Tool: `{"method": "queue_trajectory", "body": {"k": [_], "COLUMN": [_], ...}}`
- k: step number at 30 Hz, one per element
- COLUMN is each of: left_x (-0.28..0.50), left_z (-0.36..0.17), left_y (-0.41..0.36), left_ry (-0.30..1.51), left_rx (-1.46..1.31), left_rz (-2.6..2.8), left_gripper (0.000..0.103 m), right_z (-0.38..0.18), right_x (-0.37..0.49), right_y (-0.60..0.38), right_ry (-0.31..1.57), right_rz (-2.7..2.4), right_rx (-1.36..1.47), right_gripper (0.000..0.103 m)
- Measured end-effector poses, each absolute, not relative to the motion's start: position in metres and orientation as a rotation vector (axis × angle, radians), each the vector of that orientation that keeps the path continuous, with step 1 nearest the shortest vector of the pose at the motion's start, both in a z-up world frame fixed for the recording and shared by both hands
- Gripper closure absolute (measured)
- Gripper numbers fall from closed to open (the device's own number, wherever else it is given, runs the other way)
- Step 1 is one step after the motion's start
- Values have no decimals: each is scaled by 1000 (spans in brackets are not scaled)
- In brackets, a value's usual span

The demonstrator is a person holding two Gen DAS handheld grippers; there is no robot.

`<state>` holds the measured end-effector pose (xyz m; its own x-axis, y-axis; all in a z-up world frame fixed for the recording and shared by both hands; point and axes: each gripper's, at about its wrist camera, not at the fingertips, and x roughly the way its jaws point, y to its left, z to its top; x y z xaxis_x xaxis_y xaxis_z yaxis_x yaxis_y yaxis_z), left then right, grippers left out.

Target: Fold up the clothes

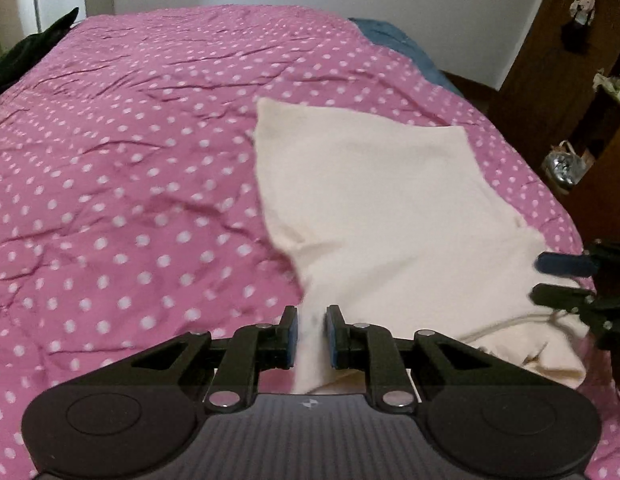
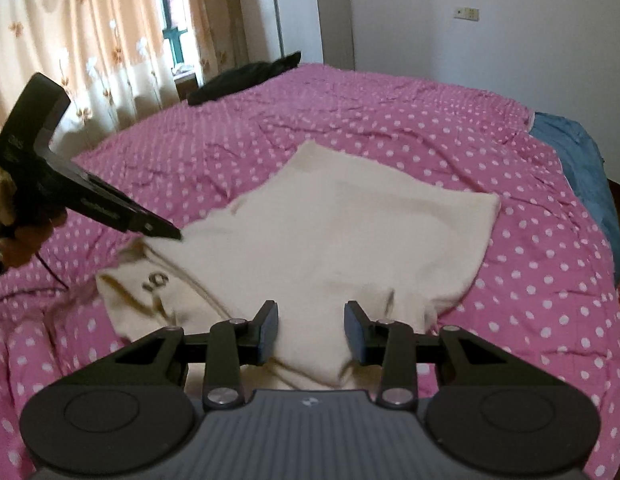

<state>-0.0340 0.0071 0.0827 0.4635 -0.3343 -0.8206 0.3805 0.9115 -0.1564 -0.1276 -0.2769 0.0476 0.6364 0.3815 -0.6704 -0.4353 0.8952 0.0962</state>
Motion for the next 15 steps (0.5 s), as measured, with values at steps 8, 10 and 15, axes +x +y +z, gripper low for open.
{"method": "queue_trajectory", "body": {"k": [8,10,15], "left_x": [-55,-65,-100], "left_z": [96,102,107], "left_y": [-4,-4,-8], "left_ry": [925,888,798], "left_rx": [167,223,395], "left_rz": [-521,-562,-690], "left_gripper": [78,78,73], "right_z": [48,49,62], "right_x": [-132,-138,-153], "right_y": [-278,-278,-279], "right_ry": [759,761,747], "right_rz": [472,476,494], "right_rx": [-99,-111,-179], "right_gripper": [66,66,66]}}
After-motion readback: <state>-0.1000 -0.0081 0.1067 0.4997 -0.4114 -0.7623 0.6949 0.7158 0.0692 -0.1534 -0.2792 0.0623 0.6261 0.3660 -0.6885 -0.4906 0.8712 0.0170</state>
